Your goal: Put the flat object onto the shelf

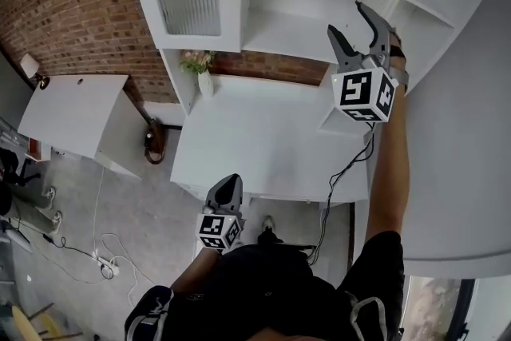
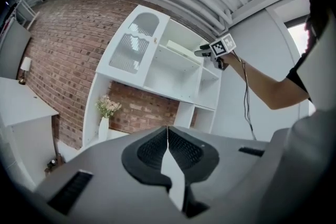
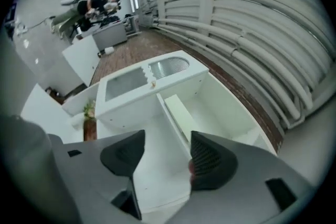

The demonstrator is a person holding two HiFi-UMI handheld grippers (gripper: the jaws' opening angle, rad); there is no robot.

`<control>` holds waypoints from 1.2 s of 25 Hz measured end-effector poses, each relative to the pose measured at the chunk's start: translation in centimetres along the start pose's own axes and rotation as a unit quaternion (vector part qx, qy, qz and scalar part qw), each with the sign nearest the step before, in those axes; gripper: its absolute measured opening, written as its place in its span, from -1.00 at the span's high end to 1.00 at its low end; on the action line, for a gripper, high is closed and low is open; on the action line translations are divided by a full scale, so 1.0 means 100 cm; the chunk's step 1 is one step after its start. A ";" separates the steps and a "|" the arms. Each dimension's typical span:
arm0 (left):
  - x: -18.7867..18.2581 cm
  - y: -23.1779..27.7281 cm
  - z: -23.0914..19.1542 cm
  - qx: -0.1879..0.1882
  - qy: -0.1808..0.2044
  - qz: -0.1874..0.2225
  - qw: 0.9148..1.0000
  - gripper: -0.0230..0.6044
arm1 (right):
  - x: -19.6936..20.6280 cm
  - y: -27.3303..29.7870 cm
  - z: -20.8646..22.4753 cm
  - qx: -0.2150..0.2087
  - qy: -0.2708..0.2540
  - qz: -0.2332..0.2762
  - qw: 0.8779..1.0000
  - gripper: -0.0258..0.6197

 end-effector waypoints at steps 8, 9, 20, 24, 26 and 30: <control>0.022 -0.029 0.010 0.040 0.003 -0.018 0.999 0.88 | 0.089 -0.093 -0.123 -0.093 0.269 -0.045 0.958 0.63; 0.024 -0.031 0.011 0.044 0.005 -0.021 0.999 0.88 | 0.100 -0.104 -0.142 -0.114 0.312 -0.056 0.941 0.70; 0.017 -0.045 0.045 0.053 0.026 -0.006 0.998 0.88 | 0.144 -0.213 -0.261 -0.179 0.556 -0.097 0.806 0.84; 0.017 -0.048 0.057 0.055 0.018 -0.006 0.998 0.88 | 0.147 -0.247 -0.279 -0.192 0.546 -0.108 0.809 0.84; 0.019 -0.046 0.060 0.051 0.024 -0.008 0.998 0.88 | 0.150 -0.259 -0.286 -0.186 0.539 -0.117 0.813 0.84; 0.024 -0.042 0.069 0.040 0.019 -0.007 0.999 0.88 | 0.161 -0.279 -0.308 -0.187 0.542 -0.135 0.808 0.84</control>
Point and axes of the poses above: the fingertips, and each gripper's own axes: y forward along the fingers, z to its right, x out of its underside, the point moved 3 cm from there along -y, backward along the fingers, and after that the axes turned 15 degrees about -z, right-handed, at the moved point
